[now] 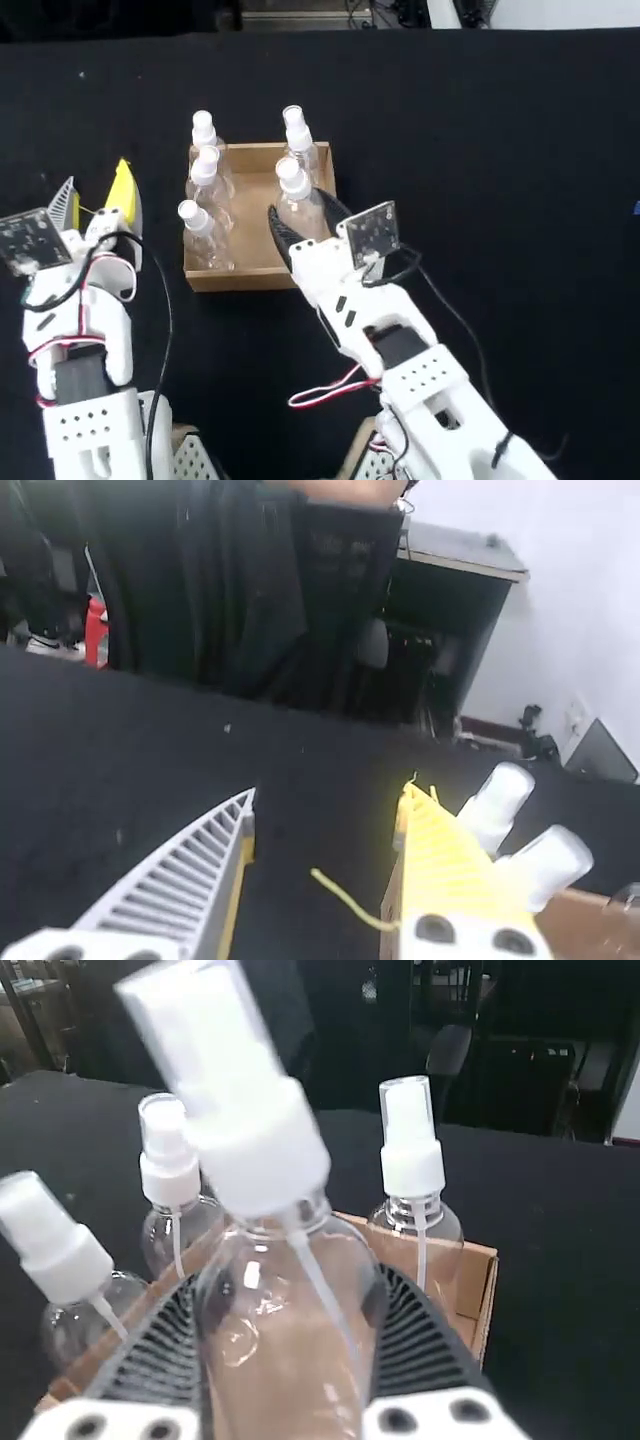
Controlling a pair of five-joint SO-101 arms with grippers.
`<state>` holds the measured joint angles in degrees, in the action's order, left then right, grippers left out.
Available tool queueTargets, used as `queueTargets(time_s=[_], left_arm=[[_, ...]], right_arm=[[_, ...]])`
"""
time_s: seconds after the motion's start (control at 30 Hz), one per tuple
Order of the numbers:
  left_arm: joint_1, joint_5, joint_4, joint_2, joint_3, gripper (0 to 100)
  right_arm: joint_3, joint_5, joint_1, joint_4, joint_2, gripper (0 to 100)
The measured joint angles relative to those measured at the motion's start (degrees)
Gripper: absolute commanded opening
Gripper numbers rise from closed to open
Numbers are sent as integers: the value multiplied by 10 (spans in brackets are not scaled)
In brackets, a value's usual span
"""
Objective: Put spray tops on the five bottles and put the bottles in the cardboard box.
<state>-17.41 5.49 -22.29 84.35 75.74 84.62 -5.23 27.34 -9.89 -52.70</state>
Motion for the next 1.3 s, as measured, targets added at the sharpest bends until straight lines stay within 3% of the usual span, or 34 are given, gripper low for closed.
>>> queueTargets(time_s=[0.4, 0.97, 1.3], left_arm=[[-2, 0, 29, 4, 59, 202], [-1, 0, 29, 5, 59, 202], [-1, 0, 29, 5, 59, 202]], right_arm=[[-18, 0, -6, -223, 211, 10], [-23, 0, -5, -445, 448, 11], [-60, 0, -23, -471, 507, 12]])
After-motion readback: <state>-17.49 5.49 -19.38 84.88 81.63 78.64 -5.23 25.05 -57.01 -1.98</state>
